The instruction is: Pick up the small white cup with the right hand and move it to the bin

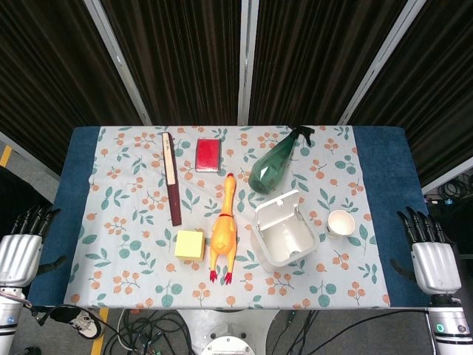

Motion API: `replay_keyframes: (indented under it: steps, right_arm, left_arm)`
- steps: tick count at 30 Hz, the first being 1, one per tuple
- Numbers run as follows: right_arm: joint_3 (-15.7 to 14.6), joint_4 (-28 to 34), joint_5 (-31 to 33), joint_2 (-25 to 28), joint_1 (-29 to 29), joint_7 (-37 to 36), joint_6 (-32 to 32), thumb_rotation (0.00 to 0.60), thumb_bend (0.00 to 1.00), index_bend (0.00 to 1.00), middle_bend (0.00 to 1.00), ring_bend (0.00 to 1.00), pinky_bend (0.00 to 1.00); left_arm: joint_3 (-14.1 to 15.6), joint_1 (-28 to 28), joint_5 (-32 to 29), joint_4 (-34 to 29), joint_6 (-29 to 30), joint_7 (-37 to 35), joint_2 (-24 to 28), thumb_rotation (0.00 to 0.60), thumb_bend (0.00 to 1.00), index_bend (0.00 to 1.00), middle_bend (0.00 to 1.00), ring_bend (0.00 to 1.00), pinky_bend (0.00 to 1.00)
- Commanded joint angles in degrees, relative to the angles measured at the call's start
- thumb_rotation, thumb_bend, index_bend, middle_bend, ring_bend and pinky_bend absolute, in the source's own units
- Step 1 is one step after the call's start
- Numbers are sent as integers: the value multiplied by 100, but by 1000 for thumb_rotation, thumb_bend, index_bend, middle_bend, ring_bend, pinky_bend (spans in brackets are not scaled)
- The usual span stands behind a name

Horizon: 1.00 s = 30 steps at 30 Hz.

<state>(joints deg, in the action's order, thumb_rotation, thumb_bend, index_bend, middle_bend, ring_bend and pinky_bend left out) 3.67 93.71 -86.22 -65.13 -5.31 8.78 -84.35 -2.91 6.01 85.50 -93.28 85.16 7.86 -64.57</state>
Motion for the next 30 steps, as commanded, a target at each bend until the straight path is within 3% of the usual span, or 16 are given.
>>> replay_keyframes:
  steps: [1, 11, 20, 24, 30]
  right_arm:
    - [-4, 9, -4, 5, -10, 18, 17, 600, 75, 0, 0, 0, 0]
    - [84, 116, 197, -56, -304, 400, 498, 600, 75, 0, 0, 0, 0]
    - [304, -182, 727, -273, -1113, 402, 1848, 600, 77, 0, 0, 0, 0]
    - [350, -419, 972, -534, -1456, 503, 2367, 600, 78, 0, 0, 0, 0]
    - [377, -753, 1207, -977, -1768, 928, 2627, 600, 78, 0, 0, 0, 0]
  left_arm:
    - [-3, 8, -7, 7, -13, -7, -9, 600, 96, 144, 85, 42, 144]
    - [3, 0, -20, 5, -8, -20, 15, 600, 96, 144, 85, 43, 144]
    - [47, -57, -19, 21, 36, 22, -11, 600, 96, 144, 85, 43, 144]
    - [45, -14, -2, 34, -22, 45, -33, 600, 96, 144, 85, 43, 144]
    - [58, 1, 4, 14, -60, 60, 11, 600, 96, 144, 85, 43, 144]
